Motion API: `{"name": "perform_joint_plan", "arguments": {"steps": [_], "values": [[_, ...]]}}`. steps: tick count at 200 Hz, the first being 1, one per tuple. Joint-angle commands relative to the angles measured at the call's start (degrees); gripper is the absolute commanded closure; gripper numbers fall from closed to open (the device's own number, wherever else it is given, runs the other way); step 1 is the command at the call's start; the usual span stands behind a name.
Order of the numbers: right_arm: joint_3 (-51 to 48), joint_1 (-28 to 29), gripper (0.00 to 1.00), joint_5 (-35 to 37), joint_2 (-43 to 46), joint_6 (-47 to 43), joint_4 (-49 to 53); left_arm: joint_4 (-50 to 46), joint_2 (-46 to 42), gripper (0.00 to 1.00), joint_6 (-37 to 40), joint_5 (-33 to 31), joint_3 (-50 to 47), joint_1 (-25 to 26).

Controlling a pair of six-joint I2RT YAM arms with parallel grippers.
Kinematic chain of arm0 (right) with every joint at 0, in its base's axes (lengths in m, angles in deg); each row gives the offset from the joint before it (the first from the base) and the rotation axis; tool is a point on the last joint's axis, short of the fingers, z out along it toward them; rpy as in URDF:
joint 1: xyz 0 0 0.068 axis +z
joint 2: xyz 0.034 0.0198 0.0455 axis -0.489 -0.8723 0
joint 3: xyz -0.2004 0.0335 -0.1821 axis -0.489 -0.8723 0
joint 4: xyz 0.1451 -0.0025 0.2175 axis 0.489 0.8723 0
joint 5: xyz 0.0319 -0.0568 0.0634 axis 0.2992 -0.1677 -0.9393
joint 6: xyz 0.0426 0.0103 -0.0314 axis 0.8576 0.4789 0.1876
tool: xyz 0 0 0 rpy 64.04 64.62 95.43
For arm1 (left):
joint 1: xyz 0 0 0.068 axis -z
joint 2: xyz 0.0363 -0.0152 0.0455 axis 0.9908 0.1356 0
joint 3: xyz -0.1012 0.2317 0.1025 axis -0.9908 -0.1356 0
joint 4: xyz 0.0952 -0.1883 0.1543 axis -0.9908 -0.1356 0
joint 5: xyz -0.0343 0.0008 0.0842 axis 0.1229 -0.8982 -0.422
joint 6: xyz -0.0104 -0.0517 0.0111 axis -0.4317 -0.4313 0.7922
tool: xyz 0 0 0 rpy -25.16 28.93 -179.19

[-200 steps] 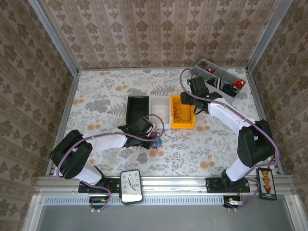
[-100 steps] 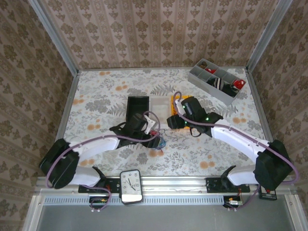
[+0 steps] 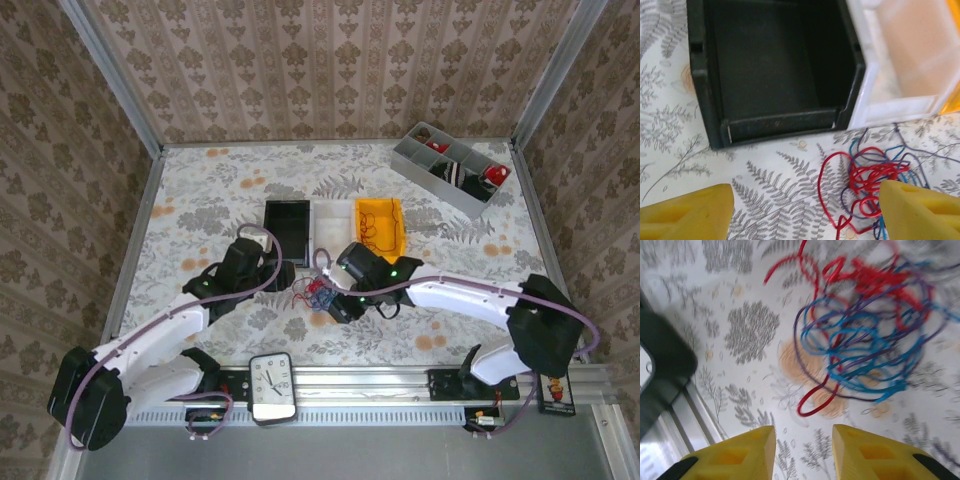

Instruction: Untangle the cables

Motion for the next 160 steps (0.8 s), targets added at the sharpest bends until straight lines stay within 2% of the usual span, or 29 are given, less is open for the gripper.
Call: {"name": "perform_joint_plan", "arguments": {"steps": [1, 67, 115, 133, 160], "values": [[2.83, 0.49, 0.64, -4.32, -2.36, -2.86, 3.46, -1.47, 0.61, 0.23, -3.10, -2.02, -0.48, -0.05], [4.64, 1.12, 0.62, -5.72, -8.93, -3.04, 1.99, -1.52, 1.61, 0.23, -2.88, -2.46, 0.31, 0.55], [5.00, 1.18, 0.60, -0.05, -10.03, -2.33, -0.16, -0.80, 1.56, 0.23, -2.12, -2.42, 0.11, 2.45], [4.95, 1.14, 0.69, 1.80, -10.34, -2.00, -1.84, -0.38, 2.74, 0.22, -1.02, -1.62, 0.90, 3.60], [4.21, 1.02, 0.89, 2.73, -8.57, -2.44, -2.62, 0.24, 5.08, 0.22, 1.19, 0.29, 2.86, 5.22]]}}
